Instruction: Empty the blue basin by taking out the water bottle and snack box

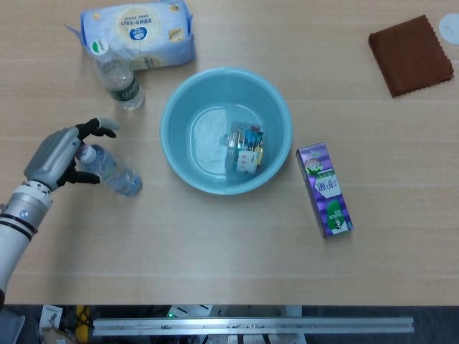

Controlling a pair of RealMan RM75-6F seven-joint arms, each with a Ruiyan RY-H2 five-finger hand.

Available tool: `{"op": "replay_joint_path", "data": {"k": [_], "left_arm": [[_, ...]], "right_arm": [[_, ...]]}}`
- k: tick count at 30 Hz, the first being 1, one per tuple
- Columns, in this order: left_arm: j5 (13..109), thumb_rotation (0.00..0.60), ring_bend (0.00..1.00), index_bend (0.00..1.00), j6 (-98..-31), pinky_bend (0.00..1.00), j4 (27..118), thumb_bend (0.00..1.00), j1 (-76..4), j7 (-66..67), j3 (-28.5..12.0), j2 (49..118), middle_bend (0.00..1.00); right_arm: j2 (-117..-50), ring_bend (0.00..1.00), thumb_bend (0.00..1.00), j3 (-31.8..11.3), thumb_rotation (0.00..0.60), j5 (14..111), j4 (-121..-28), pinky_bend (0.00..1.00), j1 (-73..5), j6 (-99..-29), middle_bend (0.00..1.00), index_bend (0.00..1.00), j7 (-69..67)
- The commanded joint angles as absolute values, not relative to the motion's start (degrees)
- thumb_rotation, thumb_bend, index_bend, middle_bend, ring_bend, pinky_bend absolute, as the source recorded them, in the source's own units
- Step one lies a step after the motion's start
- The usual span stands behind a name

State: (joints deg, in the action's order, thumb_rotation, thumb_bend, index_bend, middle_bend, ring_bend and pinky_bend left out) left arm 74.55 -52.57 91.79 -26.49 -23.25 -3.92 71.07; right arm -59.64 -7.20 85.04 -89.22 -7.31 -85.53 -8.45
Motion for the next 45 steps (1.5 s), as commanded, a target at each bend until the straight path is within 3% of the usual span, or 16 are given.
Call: {"op": "replay_joint_path", "data": {"k": [1, 12, 33, 40, 45], "left_arm": [[74.91, 0.600, 0.17, 0.17, -53.20, 0.39, 92.10, 0.31, -26.27, -22.65, -3.82, 71.34, 0.24], [76.01, 0.600, 0.06, 0.04, -54.82, 0.31, 94.60, 0.31, -25.48, -21.69, -3.41, 70.58, 0.14], [81.25, 0.600, 0.05, 0.03, -59.60, 0.29, 102.73, 0.31, -25.50, -17.51, -4.66, 60.85, 0.12], [82.49, 0.600, 0.05, 0.03, -65.73, 0.25, 103.80, 0.31, -22.78, -6.69, -3.88, 57.35, 0.12], [84.28, 0.600, 0.05, 0.03, -70.77, 0.25, 104.12, 0.31, -19.85, -1.87, -2.65, 56.91, 0.11]], "right_arm": [[-59.68, 0.32, 0.04, -7.17, 0.600, 84.98, -89.09, 0.40, -7.23, -85.55, 0.34, 0.34, -8.60], [-59.87, 0.32, 0.04, -7.22, 0.600, 84.83, -88.39, 0.40, -7.05, -85.65, 0.34, 0.34, -9.20], [-58.90, 0.32, 0.04, -7.82, 0.600, 87.98, -89.57, 0.40, -9.68, -84.50, 0.34, 0.34, -8.34], [-57.75, 0.32, 0.04, -7.78, 0.600, 94.95, -93.65, 0.40, -16.17, -79.33, 0.34, 0.34, -6.99], [-57.51, 0.32, 0.04, -8.46, 0.600, 98.29, -97.64, 0.40, -23.18, -71.92, 0.34, 0.34, -6.92]]}}
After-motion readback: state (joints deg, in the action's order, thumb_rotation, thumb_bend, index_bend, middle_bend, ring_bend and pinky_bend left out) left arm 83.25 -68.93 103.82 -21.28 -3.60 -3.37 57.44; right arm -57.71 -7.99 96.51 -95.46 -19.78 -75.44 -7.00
